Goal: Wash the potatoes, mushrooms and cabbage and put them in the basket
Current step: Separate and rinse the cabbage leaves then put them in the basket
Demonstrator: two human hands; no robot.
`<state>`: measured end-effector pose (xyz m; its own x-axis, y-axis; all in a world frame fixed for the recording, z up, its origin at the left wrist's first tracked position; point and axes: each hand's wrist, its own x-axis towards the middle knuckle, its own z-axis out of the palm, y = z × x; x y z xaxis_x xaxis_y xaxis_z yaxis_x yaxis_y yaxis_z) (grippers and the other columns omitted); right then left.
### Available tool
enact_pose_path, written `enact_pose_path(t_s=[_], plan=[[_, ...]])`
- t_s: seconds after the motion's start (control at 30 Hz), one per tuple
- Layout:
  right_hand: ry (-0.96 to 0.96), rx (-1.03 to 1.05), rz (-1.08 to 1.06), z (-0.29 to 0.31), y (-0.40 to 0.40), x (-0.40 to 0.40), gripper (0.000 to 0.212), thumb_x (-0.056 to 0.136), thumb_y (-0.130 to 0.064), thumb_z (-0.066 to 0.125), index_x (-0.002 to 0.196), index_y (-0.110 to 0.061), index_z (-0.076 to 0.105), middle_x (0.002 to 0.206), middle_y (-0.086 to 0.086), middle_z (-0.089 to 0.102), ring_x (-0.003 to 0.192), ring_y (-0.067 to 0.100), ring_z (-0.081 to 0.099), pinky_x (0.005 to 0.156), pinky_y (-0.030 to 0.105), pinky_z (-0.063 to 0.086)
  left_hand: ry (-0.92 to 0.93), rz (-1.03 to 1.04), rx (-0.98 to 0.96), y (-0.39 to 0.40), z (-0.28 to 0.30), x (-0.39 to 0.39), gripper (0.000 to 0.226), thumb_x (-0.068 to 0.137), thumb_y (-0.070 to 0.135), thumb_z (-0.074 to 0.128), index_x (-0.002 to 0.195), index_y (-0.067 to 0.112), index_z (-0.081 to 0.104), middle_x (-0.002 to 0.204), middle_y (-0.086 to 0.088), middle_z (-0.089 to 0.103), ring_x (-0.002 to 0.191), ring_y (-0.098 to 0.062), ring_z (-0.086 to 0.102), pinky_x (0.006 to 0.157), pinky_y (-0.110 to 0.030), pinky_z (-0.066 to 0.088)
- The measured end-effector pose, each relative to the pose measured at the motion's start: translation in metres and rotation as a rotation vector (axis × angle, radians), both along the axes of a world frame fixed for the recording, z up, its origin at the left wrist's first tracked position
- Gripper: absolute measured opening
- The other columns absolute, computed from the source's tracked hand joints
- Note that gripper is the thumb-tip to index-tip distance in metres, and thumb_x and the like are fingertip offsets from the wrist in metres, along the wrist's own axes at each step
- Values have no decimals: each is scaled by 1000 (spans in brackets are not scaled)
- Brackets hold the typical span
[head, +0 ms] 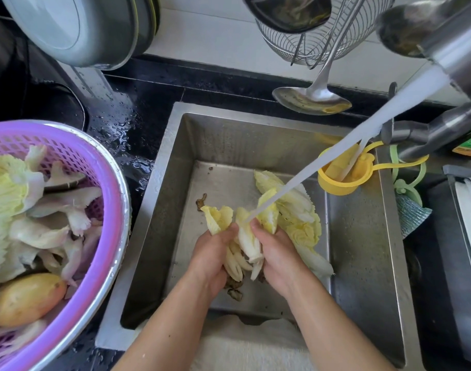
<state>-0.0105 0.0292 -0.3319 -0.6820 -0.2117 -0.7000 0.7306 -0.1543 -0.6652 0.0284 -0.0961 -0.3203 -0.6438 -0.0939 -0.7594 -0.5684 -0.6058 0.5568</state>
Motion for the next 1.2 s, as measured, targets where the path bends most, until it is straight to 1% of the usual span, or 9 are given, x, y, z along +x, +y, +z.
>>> enact_pose_path(t_s=[0.13, 0.23, 0.4, 0.57, 0.77, 0.9, 0.97, 1.1, 1.2], plan=[[75, 74, 115, 1, 7, -3, 26, 102, -24, 63, 126, -13, 68, 116, 5, 77, 112, 20, 72, 106, 47, 53, -8, -69, -50, 2, -1, 0, 25, 101, 13, 66, 124, 7, 73, 114, -13, 79, 106, -31, 76, 100, -49, 57], [-33, 8, -15, 0, 8, -7, 28, 103, -26, 62, 126, -11, 68, 116, 9, 77, 111, 26, 73, 107, 51, 51, -3, 12, -7, -1, -6, -1, 28, 101, 5, 60, 128, 4, 68, 119, -18, 76, 111, -35, 74, 105, -55, 54], [-162, -7, -261, -10, 6, -8, 32, 100, -30, 67, 123, -8, 69, 114, 13, 77, 109, 33, 73, 105, 54, 52, 58, 90, 151, -1, -2, -3, 38, 105, 17, 55, 140, 2, 59, 133, -23, 68, 125, -38, 66, 114, -58, 45], [-95, 23, -305, -10, -6, -8, 25, 103, -24, 62, 123, -10, 68, 109, 11, 78, 100, 31, 76, 94, 50, 59, 128, 39, 104, 2, 0, -4, 36, 99, 14, 66, 134, 4, 62, 127, -24, 71, 118, -42, 69, 104, -60, 52], [-187, 48, -540, -15, -1, -20, 27, 104, -19, 61, 128, -6, 62, 117, 18, 73, 104, 36, 72, 92, 56, 59, 106, 171, 93, 4, 5, -5, 34, 88, 16, 72, 118, 1, 65, 109, -22, 72, 99, -35, 73, 85, -46, 59], [-256, 36, -758, -15, -3, -28, 24, 105, -13, 56, 129, -6, 56, 116, 17, 68, 88, 30, 72, 61, 39, 62, 94, 225, 46, 13, 6, -6, 31, 96, 13, 65, 123, -3, 62, 109, -26, 71, 98, -37, 74, 71, -38, 60], [-255, 63, -810, -15, -4, -37, 20, 106, -11, 54, 125, -6, 56, 109, 16, 68, 75, 26, 68, 60, 37, 61, 96, 236, 51, 15, 8, -6, 20, 100, 8, 61, 118, 0, 62, 105, -25, 72, 92, -35, 76, 67, -38, 60], [-210, 198, -851, -8, 28, -54, 17, 105, -9, 53, 120, -6, 59, 106, 12, 65, 68, 22, 59, 52, 30, 53, 27, 397, 11, -3, 6, -7, 17, 103, 6, 60, 119, 5, 65, 95, -13, 73, 88, -30, 72, 88, -51, 58], [-128, 144, -540, 3, 51, -49, 6, 104, -14, 59, 109, -10, 59, 90, 8, 63, 66, 20, 58, 49, 30, 48, -84, 341, 11, -6, 3, -5, 18, 102, 5, 59, 118, 2, 66, 99, -16, 73, 95, -33, 71, 92, -51, 55]])
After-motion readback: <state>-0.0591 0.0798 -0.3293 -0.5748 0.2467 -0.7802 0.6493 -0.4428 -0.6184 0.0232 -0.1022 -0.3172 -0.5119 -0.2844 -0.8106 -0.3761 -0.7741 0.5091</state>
